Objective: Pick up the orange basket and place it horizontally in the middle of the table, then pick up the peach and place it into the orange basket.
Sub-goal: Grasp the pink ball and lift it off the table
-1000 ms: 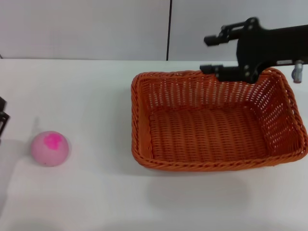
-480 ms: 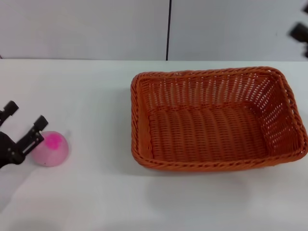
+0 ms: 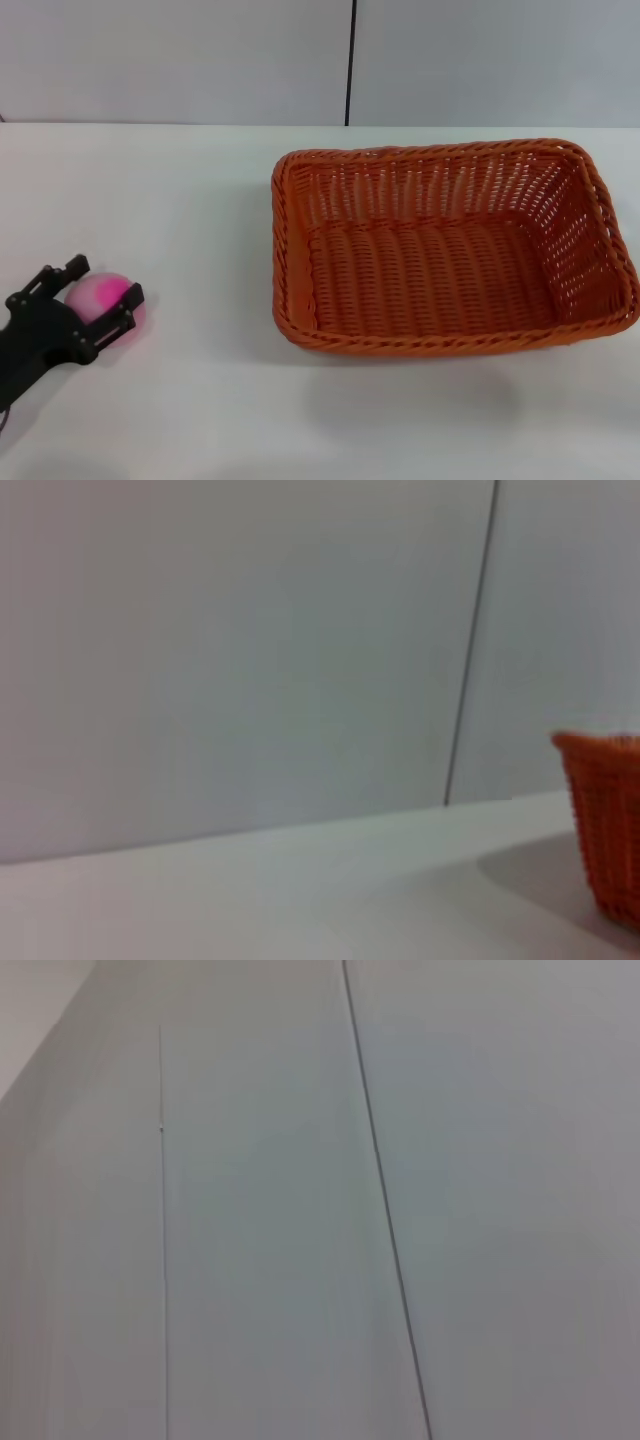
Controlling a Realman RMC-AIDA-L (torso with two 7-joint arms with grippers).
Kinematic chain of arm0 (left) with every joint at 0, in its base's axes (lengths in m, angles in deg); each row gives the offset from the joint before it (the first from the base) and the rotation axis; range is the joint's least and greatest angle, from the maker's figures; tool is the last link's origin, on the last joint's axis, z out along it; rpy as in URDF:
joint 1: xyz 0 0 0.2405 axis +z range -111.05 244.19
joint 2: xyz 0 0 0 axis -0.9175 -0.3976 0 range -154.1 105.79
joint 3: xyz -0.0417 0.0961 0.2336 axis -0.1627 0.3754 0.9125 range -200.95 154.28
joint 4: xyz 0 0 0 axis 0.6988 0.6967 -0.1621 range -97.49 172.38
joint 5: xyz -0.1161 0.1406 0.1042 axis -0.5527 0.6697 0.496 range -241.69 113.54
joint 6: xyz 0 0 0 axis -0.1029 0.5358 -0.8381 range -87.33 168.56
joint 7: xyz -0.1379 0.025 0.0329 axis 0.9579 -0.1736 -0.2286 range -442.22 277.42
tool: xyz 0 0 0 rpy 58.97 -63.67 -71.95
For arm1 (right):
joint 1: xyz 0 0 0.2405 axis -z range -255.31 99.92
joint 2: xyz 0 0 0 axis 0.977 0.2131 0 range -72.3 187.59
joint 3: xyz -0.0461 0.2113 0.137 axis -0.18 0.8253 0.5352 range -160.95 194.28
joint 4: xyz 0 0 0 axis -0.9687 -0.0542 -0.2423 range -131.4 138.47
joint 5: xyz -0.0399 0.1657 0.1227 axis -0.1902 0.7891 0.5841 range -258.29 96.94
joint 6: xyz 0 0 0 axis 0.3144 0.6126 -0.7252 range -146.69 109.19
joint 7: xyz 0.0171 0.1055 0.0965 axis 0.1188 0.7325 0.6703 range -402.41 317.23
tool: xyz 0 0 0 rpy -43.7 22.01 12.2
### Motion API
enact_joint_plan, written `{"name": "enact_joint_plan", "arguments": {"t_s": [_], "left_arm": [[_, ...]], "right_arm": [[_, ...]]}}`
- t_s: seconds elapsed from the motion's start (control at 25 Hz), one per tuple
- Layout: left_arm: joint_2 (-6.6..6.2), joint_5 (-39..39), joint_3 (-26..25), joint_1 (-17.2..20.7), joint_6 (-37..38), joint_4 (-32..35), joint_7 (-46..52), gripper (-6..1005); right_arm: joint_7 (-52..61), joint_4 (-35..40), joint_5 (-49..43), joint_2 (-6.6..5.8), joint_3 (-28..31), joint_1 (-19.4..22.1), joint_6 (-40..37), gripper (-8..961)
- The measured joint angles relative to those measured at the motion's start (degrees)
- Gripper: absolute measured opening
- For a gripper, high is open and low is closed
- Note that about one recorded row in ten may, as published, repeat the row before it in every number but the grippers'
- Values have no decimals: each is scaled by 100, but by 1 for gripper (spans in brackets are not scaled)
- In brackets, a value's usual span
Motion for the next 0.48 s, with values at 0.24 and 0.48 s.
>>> {"name": "enact_joint_plan", "arguments": {"t_s": [0.24,0.48], "left_arm": [[48,251,-28,-8,386,-65,-9,771],[64,246,-40,80,450,-70,-107,770]], "right_arm": [[-12,-86,11,7,0,-38,-5,553],[-15,-126,40,13,4,-116,41,553]]}}
